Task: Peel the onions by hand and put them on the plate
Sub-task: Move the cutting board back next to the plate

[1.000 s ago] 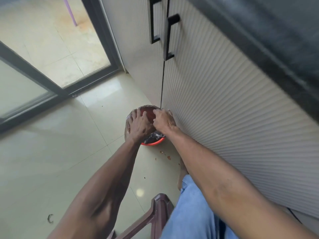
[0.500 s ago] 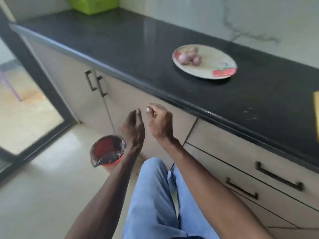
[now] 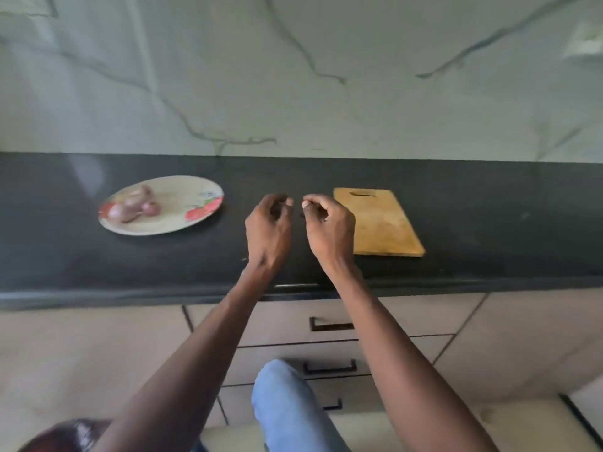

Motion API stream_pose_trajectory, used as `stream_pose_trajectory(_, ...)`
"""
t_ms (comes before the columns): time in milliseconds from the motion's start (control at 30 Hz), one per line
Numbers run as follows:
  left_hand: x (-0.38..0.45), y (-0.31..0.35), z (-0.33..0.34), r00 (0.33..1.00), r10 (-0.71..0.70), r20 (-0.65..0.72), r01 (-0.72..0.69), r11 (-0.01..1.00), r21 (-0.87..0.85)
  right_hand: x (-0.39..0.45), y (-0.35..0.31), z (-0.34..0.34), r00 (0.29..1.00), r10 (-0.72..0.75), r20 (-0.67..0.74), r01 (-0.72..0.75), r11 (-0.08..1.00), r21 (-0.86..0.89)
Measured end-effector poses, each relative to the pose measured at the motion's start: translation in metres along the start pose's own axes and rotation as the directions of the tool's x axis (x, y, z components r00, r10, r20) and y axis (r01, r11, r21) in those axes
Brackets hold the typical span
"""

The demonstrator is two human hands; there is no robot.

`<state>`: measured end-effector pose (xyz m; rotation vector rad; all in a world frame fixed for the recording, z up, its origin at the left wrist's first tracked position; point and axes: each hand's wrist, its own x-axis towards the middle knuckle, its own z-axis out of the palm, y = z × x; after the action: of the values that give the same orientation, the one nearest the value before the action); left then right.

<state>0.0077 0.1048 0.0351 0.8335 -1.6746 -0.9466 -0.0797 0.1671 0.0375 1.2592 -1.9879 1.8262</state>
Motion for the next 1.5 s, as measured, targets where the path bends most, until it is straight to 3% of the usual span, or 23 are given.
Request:
stream_pose_trajectory(100, 0.011, 0.008, 0.056, 0.980, -0.023, 0.198, 0.016, 0.999, 0.037, 0.032, 0.038, -0.047, 0.993, 0.118, -0.002, -0.117, 0.978, -0.175)
stream_pose_trajectory(200, 0.010, 0.005, 0.098, 0.952, -0.080, 0.296, 0.042, 0.990, 0.134, 0.051, 0.077, -0.088, 0.964, 0.265, -0.001, -0.246, 0.894, -0.374)
stream_pose_trajectory(367, -0.004, -0.005, 0.122, 0.938, 0.024, 0.346, -0.195, 0.862, 0.468, 0.046, 0.118, -0.123, 0.929, 0.346, -0.133, -0.353, 0.713, -0.607)
stream_pose_trajectory(467, -0.009, 0.001, 0.119, 0.944, 0.036, 0.329, -0.206, 0.841, 0.500, 0.039, 0.114, -0.115, 0.912, 0.379, -0.154, -0.391, 0.697, -0.601)
stream_pose_trajectory(567, -0.006, -0.001, 0.109, 0.963, -0.076, 0.257, -0.064, 0.867, 0.494, 0.030, 0.096, -0.106, 0.907, 0.381, -0.181, -0.421, 0.792, -0.441)
stream_pose_trajectory(633, -0.002, -0.005, 0.095, 0.975, -0.138, 0.177, 0.025, 0.849, 0.527, 0.021, 0.089, -0.104, 0.907, 0.409, -0.103, -0.421, 0.862, -0.281)
stream_pose_trajectory(733, 0.000, -0.015, 0.069, 0.981, -0.183, 0.065, 0.109, 0.796, 0.595, 0.015, 0.084, -0.100, 0.912, 0.405, -0.072, -0.410, 0.883, -0.226)
stream_pose_trajectory(833, -0.003, -0.026, 0.047, 0.969, -0.245, 0.011, 0.186, 0.762, 0.620, 0.026, 0.087, -0.096, 0.896, 0.438, -0.081, -0.438, 0.834, -0.335)
stream_pose_trajectory(967, -0.009, -0.016, 0.044, 0.979, -0.194, 0.056, 0.121, 0.788, 0.604, 0.049, 0.101, -0.092, 0.854, 0.520, -0.029, -0.447, 0.704, -0.552)
stream_pose_trajectory(1067, -0.012, -0.011, 0.044, 0.979, -0.177, 0.100, 0.084, 0.801, 0.593, 0.063, 0.110, -0.087, 0.843, 0.537, 0.023, -0.429, 0.697, -0.574)
stream_pose_trajectory(1167, -0.006, -0.016, 0.040, 0.970, -0.232, 0.067, 0.172, 0.860, 0.481, 0.072, 0.117, -0.085, 0.858, 0.513, -0.019, -0.454, 0.740, -0.497)
stream_pose_trajectory(1267, 0.002, -0.024, 0.038, 0.959, -0.284, 0.007, 0.244, 0.835, 0.493, 0.071, 0.119, -0.086, 0.874, 0.484, -0.039, -0.448, 0.773, -0.449)
stream_pose_trajectory(1400, 0.000, -0.029, 0.030, 0.959, -0.283, -0.020, 0.246, 0.794, 0.556, 0.057, 0.110, -0.073, 0.870, 0.493, -0.028, -0.373, 0.619, -0.692)
stream_pose_trajectory(1500, -0.002, -0.025, 0.023, 0.954, -0.299, 0.029, 0.255, 0.859, 0.445, 0.050, 0.102, -0.061, 0.843, 0.531, -0.089, -0.447, 0.597, -0.667)
